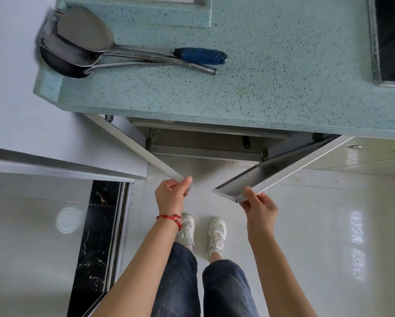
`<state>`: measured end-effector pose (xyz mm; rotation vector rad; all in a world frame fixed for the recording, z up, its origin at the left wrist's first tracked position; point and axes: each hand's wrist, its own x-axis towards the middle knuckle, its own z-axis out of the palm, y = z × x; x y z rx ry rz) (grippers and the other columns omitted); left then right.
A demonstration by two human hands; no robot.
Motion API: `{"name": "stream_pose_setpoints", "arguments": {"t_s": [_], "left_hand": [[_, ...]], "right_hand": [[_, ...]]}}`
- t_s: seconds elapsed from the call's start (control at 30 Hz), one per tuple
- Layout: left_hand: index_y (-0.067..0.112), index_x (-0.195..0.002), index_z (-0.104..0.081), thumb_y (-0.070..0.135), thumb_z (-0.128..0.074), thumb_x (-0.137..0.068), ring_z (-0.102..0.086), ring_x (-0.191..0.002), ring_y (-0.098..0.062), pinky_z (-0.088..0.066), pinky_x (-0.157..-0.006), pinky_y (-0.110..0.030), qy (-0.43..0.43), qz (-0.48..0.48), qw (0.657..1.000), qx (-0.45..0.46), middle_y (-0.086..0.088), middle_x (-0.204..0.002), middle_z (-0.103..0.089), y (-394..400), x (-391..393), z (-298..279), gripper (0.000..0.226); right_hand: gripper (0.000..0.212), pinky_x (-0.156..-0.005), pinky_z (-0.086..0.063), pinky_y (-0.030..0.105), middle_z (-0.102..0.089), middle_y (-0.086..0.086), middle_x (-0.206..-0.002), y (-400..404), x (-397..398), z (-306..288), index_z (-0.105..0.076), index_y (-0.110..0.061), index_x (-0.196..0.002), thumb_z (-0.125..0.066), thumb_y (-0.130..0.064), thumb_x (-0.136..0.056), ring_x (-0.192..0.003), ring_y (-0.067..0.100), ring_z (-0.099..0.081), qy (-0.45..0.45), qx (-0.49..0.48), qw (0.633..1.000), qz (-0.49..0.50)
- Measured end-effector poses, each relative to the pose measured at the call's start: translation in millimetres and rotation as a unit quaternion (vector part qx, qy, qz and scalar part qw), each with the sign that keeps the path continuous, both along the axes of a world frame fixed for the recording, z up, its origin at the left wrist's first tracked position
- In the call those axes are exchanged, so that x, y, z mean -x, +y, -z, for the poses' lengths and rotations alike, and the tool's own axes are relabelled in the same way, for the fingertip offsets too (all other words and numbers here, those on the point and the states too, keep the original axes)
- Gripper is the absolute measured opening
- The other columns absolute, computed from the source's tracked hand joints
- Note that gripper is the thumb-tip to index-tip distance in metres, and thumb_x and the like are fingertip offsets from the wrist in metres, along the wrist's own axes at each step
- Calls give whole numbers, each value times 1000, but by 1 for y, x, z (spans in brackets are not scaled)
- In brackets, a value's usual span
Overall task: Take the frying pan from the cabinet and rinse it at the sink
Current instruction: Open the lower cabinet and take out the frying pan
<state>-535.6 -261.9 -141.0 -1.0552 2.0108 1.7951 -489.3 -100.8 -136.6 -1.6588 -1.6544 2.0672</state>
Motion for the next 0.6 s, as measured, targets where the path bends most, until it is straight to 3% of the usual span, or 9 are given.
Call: {"name": "stream_pose_setpoints", "arguments": {"t_s": [0.13,0.23,0.33,0.47,0.6], "left_hand": [[9,-55,-53,11,-70,-75,-56,-50,-8,-47,-62,-24,-3,11,1000,15,-4,-53,-57,-14,-14,-4,26],[8,-51,-55,9,-69,-75,-53,-53,-12,-46,-58,-19,4,41,999,32,-2,-51,-58,-31,-28,-8,28],[3,-60,-56,8,-67,-76,-51,-54,-12,-44,-51,-11,9,63,997,47,-4,-55,-56,-52,-44,-13,21],[9,-57,-49,8,-69,-74,-50,-57,-18,-42,-58,-23,6,67,995,74,-5,-54,-52,-81,-65,-10,27],[7,-66,-57,9,-68,-76,-54,-59,-15,-43,-64,-27,11,76,992,100,-2,-58,-58,-97,-78,-17,15]], "right_hand": [[25,-68,-57,23,-49,8,-64,5,-16,-1,-50,-5,-63,-66,-11,-82,-62,18,-55,-3,-26,1000,-8],[21,-64,-56,20,-50,7,-63,5,-26,-1,-54,-6,-65,-66,-12,-81,-63,18,-54,0,-48,999,-3],[16,-66,-54,21,-53,6,-62,9,-38,-1,-58,-2,-71,-65,-12,-82,-61,17,-54,-1,-63,998,-1],[15,-62,-51,21,-55,11,-67,19,-62,-3,-62,4,-81,-65,-10,-81,-61,18,-52,-4,-86,996,0],[16,-59,-41,25,-51,8,-60,37,-88,-5,-57,-2,-69,-65,-10,-80,-57,17,-45,-17,-113,993,-6]]}}
